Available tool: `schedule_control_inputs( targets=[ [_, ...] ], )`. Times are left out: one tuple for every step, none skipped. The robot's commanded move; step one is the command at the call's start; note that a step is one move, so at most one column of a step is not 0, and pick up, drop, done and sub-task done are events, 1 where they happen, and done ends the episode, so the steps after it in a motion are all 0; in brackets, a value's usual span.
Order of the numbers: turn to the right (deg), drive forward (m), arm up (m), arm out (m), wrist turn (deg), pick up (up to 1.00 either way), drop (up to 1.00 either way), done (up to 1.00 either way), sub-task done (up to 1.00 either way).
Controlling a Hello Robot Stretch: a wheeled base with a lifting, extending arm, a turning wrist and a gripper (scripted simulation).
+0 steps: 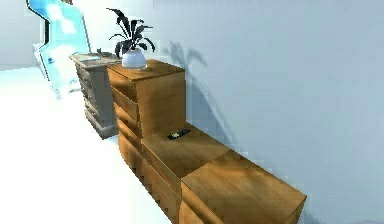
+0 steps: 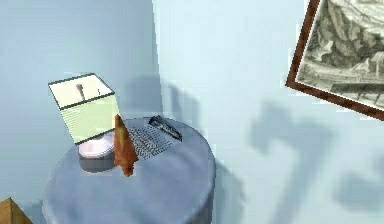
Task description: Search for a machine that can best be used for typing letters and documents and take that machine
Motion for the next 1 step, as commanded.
schedule_control_inputs(
  targets=[
    [0.0, 0.0, 0.5, 0.0, 0.0, 0.0, 0.0, 0.0, 0.0]
  ],
)
